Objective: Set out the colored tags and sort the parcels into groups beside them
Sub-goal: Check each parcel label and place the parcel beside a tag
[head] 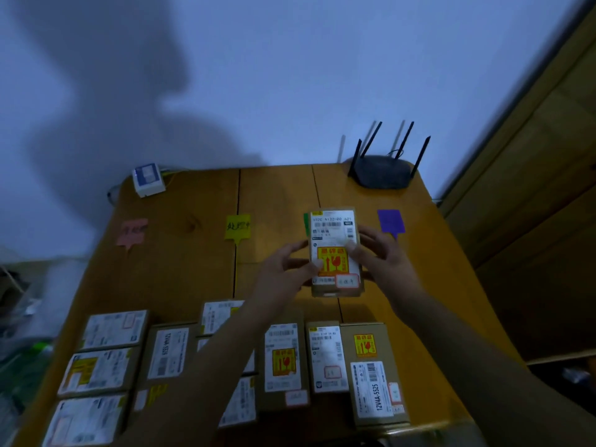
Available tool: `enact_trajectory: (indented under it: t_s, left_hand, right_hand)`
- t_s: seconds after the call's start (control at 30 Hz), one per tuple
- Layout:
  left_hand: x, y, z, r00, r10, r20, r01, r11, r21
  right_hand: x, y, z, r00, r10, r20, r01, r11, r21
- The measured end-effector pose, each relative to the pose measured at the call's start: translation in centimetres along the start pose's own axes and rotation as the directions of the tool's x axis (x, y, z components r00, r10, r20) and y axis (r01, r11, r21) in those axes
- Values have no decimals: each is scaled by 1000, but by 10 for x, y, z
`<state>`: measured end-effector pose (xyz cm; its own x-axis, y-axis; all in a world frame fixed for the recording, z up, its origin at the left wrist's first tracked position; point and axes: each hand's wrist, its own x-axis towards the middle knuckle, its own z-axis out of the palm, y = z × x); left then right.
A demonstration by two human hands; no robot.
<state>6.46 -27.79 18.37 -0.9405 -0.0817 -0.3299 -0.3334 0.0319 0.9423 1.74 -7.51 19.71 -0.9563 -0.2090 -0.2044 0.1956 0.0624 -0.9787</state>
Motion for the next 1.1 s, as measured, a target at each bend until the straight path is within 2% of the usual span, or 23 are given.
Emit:
enact_trajectory:
  t_s: [0.2,0.3,0.53,0.67,0.83,1.1]
  left_hand:
    - [8,-38,-8,998,-68,18,68,998,16]
    - [10,-57,-12,999,-52,13,51,997,52]
    - [62,-91,-46,977,-76,-197,102,987,126]
    - [109,-113,-80,956,-92,-278,138,979,151]
    - [154,-150,-115,931,-160,-327,246,938,242]
    - [181,-181,-130,934,-130,-333,242,915,323]
  right_hand:
    - [-6,28,9,997,77,-31,-81,986,-148]
    - [-1,44,20,994,96,-46,-104,966,-237]
    - [74,86,75,997,70,-39,-79,935,-345]
    - [129,118,119,994,104,-20,-104,921,-376]
    - [175,159,159,974,225,13,-204,904,-376]
    - [197,191,178,961,275,9,-254,901,-353]
